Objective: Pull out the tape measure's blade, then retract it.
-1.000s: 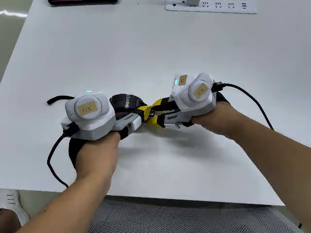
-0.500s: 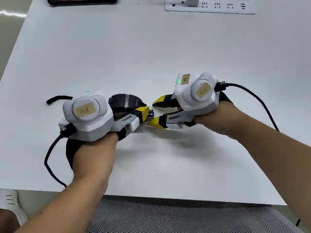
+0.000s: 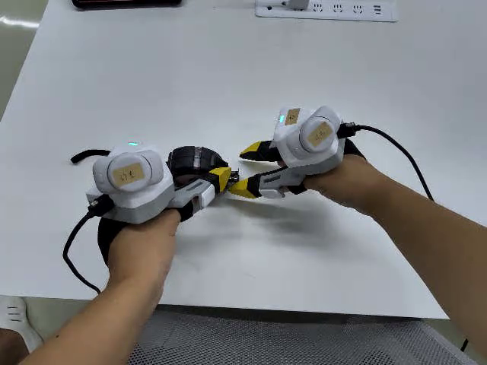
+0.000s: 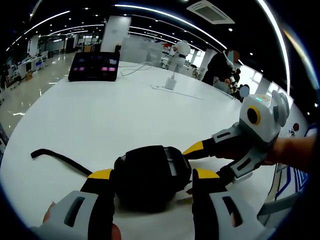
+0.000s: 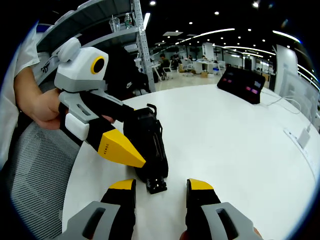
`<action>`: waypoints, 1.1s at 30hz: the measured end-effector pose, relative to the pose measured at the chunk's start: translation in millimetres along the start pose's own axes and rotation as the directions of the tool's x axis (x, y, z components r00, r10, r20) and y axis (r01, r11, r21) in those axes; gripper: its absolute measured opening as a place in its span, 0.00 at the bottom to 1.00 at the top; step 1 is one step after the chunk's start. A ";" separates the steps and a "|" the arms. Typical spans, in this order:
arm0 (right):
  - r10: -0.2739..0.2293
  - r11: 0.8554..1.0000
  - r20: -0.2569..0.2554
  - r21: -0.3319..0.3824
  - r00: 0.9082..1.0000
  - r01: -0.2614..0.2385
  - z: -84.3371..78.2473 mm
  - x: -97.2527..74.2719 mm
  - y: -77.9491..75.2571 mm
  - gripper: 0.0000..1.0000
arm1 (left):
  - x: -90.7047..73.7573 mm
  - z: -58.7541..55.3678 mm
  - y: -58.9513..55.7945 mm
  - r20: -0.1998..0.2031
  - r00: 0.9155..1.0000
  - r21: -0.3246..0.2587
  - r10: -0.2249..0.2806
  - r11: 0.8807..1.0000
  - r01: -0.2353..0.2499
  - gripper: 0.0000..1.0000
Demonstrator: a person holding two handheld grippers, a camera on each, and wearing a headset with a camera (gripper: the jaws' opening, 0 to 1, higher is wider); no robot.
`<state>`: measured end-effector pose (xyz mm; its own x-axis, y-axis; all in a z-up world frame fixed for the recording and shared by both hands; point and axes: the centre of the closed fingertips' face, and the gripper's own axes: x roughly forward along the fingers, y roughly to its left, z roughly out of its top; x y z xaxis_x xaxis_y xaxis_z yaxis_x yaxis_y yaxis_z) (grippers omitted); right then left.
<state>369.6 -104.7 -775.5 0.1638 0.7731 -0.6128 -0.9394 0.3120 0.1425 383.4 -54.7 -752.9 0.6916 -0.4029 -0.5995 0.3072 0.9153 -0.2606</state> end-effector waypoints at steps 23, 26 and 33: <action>-0.085 0.996 0.045 0.032 0.995 0.083 4.9 -44.3 1.6 0.52 | -30.2 6.9 -7.1 -0.006 0.995 0.147 -0.101 0.984 0.100 0.64; -0.093 0.995 0.052 0.030 0.994 0.092 6.2 -50.8 3.8 0.53 | -35.3 7.1 -5.9 -0.009 0.993 0.156 -0.118 0.981 0.118 0.65; -0.112 0.993 0.061 0.034 0.992 0.111 6.2 -65.2 8.9 0.60 | -46.4 8.6 -6.1 -0.015 0.988 0.192 -0.151 0.970 0.151 0.66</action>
<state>352.4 -148.9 -729.4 0.2866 0.7654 -0.5762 -0.9047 0.4141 0.1002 355.1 -41.6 -717.0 0.6273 -0.5360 -0.5649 0.5276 0.8261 -0.1980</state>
